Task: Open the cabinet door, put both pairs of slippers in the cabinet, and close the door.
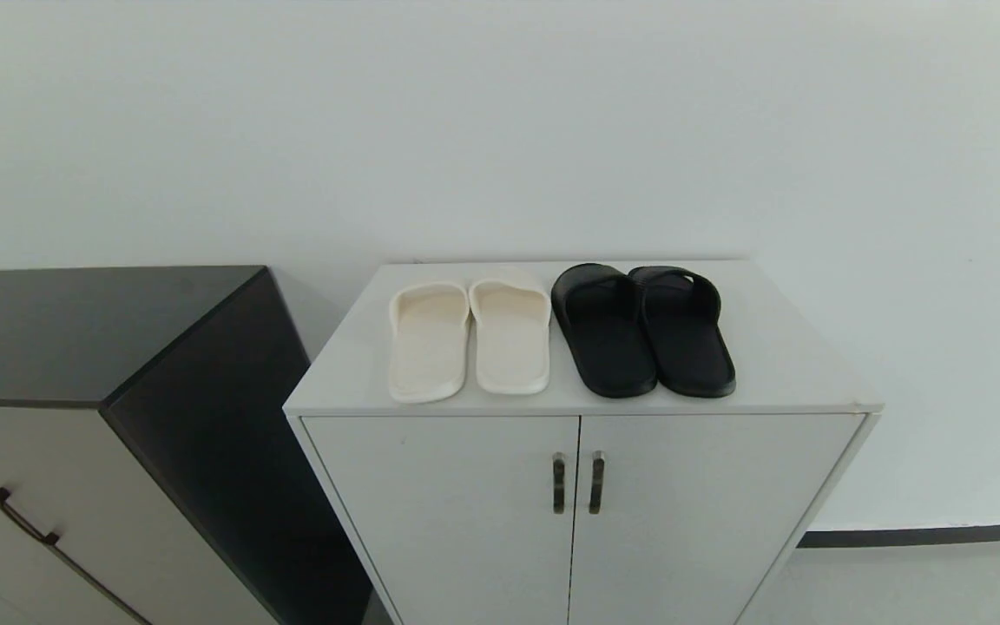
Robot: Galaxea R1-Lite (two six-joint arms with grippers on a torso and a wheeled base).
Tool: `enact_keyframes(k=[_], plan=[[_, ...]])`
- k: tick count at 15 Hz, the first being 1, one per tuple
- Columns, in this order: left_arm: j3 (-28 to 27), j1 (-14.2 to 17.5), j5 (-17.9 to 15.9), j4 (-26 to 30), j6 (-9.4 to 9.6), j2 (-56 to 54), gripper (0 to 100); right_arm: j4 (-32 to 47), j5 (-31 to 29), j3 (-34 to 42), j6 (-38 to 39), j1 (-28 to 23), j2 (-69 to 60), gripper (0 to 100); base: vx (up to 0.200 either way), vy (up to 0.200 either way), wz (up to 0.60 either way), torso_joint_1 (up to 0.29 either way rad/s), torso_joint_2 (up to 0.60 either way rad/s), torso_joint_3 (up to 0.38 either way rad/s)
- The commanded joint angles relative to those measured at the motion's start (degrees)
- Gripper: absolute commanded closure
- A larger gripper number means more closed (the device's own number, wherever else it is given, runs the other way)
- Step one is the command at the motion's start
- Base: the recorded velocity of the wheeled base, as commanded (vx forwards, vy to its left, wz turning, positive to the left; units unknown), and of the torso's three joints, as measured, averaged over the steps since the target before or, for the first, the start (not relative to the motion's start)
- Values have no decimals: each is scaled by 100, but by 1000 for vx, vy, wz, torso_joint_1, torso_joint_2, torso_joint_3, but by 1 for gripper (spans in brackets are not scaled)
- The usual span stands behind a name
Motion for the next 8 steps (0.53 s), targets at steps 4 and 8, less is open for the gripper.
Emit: enact_keyframes(k=[4,8], plan=[[0,1,17,-1,16,-1,100,236,324,-2162,-161,-103,1389,0,0,0,0,0,0,0],[0,1,8,-1,16,8,100,-608,1475,-2206,-319,266,3639,0,0,0,0,0,0,0]])
